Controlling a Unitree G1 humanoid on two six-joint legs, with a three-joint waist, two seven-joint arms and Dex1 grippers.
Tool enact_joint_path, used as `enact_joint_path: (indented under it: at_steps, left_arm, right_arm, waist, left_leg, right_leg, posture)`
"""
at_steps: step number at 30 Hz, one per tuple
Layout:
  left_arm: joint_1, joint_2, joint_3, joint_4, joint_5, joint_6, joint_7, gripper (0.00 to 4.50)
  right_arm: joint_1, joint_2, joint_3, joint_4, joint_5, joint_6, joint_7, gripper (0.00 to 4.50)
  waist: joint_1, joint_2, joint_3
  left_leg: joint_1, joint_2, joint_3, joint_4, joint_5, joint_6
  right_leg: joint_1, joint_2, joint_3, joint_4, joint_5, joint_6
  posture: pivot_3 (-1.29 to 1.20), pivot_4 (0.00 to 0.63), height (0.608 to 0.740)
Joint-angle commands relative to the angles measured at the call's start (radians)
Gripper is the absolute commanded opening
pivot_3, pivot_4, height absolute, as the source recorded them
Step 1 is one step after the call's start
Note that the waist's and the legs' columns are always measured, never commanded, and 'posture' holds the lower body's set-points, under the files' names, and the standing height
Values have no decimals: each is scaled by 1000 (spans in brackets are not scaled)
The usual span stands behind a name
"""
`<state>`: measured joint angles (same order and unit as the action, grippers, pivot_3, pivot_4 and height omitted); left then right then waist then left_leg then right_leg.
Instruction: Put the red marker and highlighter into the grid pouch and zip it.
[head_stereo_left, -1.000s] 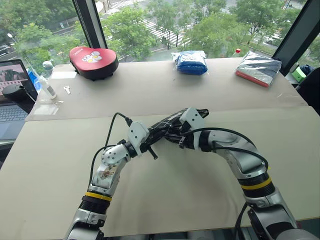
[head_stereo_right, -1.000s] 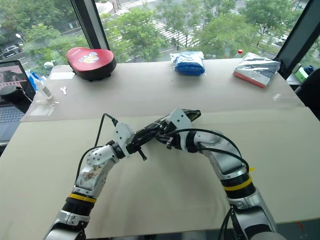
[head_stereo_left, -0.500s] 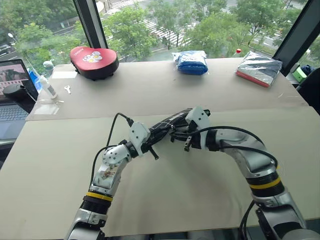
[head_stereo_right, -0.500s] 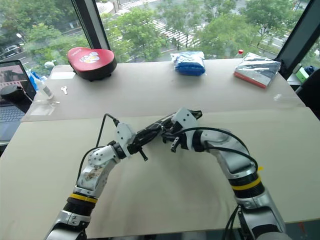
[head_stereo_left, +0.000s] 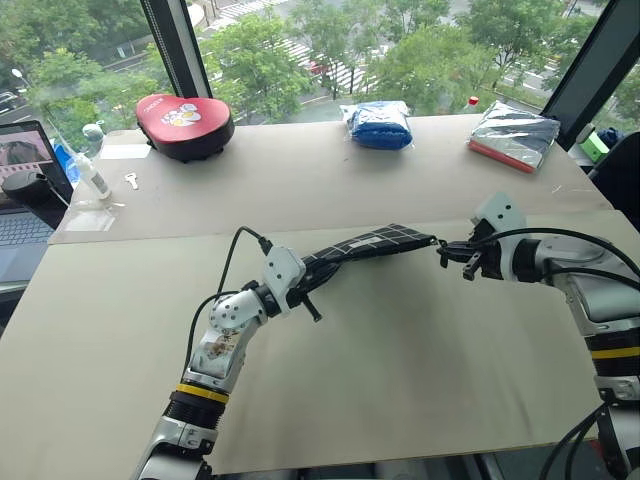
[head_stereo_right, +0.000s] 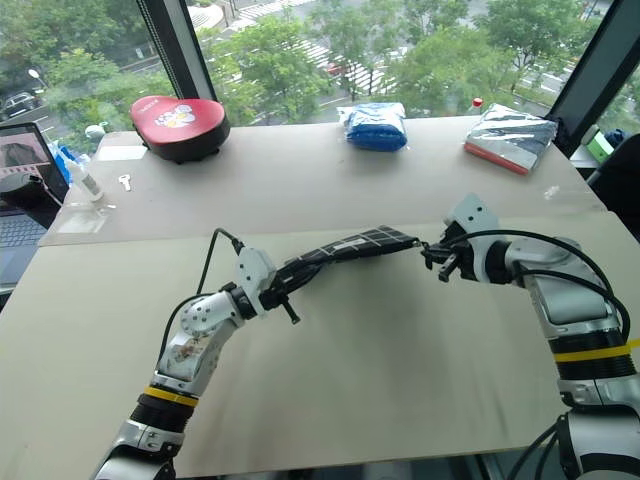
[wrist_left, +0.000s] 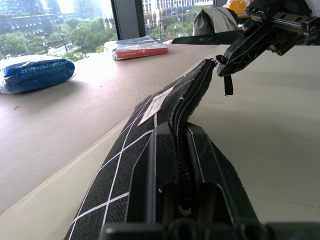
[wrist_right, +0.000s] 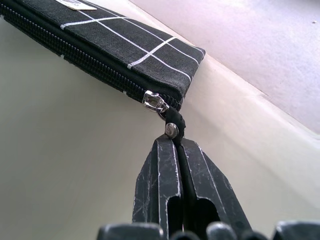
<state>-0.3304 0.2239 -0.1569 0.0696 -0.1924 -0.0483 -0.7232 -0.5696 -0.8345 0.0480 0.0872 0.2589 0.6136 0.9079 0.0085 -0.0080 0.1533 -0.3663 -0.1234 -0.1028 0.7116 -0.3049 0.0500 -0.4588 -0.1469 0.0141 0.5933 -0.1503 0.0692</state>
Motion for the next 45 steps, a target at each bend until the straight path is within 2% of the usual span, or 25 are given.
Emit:
enact_joint_path:
  at_steps: [1, 2, 6, 9, 15, 18, 23, 29, 31, 32, 34, 36, 39, 41, 44, 45]
  left_arm:
    - [-5, 1, 20, -13, -7, -22, 11, 0]
    - [-4, 1, 19, -14, -7, -21, 11, 0]
    - [-3, -2, 18, -16, -14, -25, 3, 0]
    - [-8, 0, 6, -15, -25, -35, -32, 0]
    - [-33, 27, -8, -7, -55, -67, -156, 0]
    - [-48, 49, -12, 7, -68, -91, -223, 0]
    - [-77, 78, -43, 54, -76, -154, -355, 0]
    - [-95, 87, -82, 158, -11, -238, -395, 0]
    - [-95, 83, -86, 166, -20, -233, -406, 835]
    - [-89, 85, -89, 143, -45, -196, -424, 978]
    - [-78, 84, -81, 106, -83, -132, -435, 1689]
    - [-71, 80, -64, 79, -115, -77, -424, 2538]
    - [-43, 88, -10, -34, -251, 122, -384, 3558]
    - [-25, 102, 8, -92, -289, 209, -358, 4220]
    - [5, 111, 59, -162, -328, 317, -264, 4220]
    - [19, 118, 97, -190, -340, 384, -189, 4220]
  right_arm:
    - [-10, 13, -54, -41, 39, -18, 18, 657]
    - [-5, 25, -60, -57, 58, -9, 26, 819]
    - [8, 41, -73, -83, 89, 27, 36, 2187]
    - [41, 12, -130, -109, 192, 116, 104, 3284]
    - [203, -138, -274, -202, 287, 117, 248, 3284]
    - [305, -171, -374, -252, 324, 106, 284, 3284]
    - [471, -158, -513, -300, 342, 92, 266, 3284]
    - [499, -109, -517, -302, 327, 74, 198, 3284]
    - [502, -103, -515, -300, 320, 69, 184, 3374]
    - [501, -104, -515, -295, 318, 67, 180, 3374]
    - [497, -109, -513, -279, 313, 58, 177, 3374]
    - [488, -116, -510, -261, 311, 51, 176, 3374]
    - [455, -131, -502, -211, 306, 37, 180, 3374]
    - [436, -139, -498, -177, 303, 28, 186, 3374]
    - [406, -145, -486, -131, 302, 18, 192, 3374]
    - [397, -145, -479, -118, 297, 14, 192, 3374]
  waist:
    - [3, 0, 0]
    - [3, 0, 0]
    - [3, 0, 0]
    - [7, 0, 0]
    - [14, 0, 0]
    - [16, 0, 0]
    - [14, 0, 0]
    - [9, 0, 0]
    - [9, 0, 0]
    - [9, 0, 0]
    - [9, 0, 0]
    - [7, 0, 0]
    - [5, 0, 0]
    - [2, 0, 0]
    - [2, 0, 0]
    - [3, -1, 0]
  left_leg:
    - [0, 0, 0, 0, 0, 0]
    - [0, 0, 0, 0, 0, 0]
    - [0, 0, 0, 0, 0, 0]
    - [0, 0, 0, 0, 0, 0]
    - [-1, -1, -1, 0, -1, 2]
    - [-1, 0, -1, 0, -1, 2]
    - [-1, 0, 0, 0, -1, 2]
    - [3, 0, 2, 0, -1, 2]
    - [2, 0, 2, 1, -1, 2]
    - [2, 0, 2, 1, -1, 2]
    - [2, 0, 1, 1, -1, 2]
    - [2, 0, 2, 1, -2, 3]
    - [2, 0, 1, 1, -2, 3]
    - [2, 0, 2, 1, -2, 3]
    - [3, 0, 1, 0, -2, 3]
    - [4, 0, 2, 0, -2, 3]
  right_leg:
    - [0, 0, 0, 0, 0, 0]
    - [0, 0, 0, 0, 0, 0]
    - [0, 0, 0, 0, 0, 0]
    - [0, 0, 0, 0, 0, 0]
    - [0, 0, -1, 0, 0, 0]
    - [0, 0, -1, 0, 0, 0]
    - [0, 0, 0, 0, 0, 0]
    - [3, 0, 1, 0, 0, 0]
    - [3, -1, 1, 1, 0, 0]
    - [3, -1, 1, 1, 0, 0]
    - [3, -1, 1, 0, 0, 1]
    - [3, -1, 1, 0, 0, 1]
    - [3, -1, 1, 1, 0, 1]
    - [2, -1, 1, 1, 0, 1]
    - [3, 0, 1, 1, 0, 1]
    - [3, 0, 1, 1, 0, 1]
  posture:
    - [0, 150, 740]
    - [0, 150, 740]
    - [0, 150, 740]
    - [0, 150, 740]
    - [0, 150, 740]
    - [0, 150, 740]
    - [0, 150, 740]
    - [0, 150, 740]
    - [0, 150, 740]
    - [0, 150, 740]
    - [0, 150, 740]
    - [0, 150, 740]
    - [0, 150, 740]
    - [0, 150, 740]
    - [0, 150, 740]
    - [0, 150, 740]
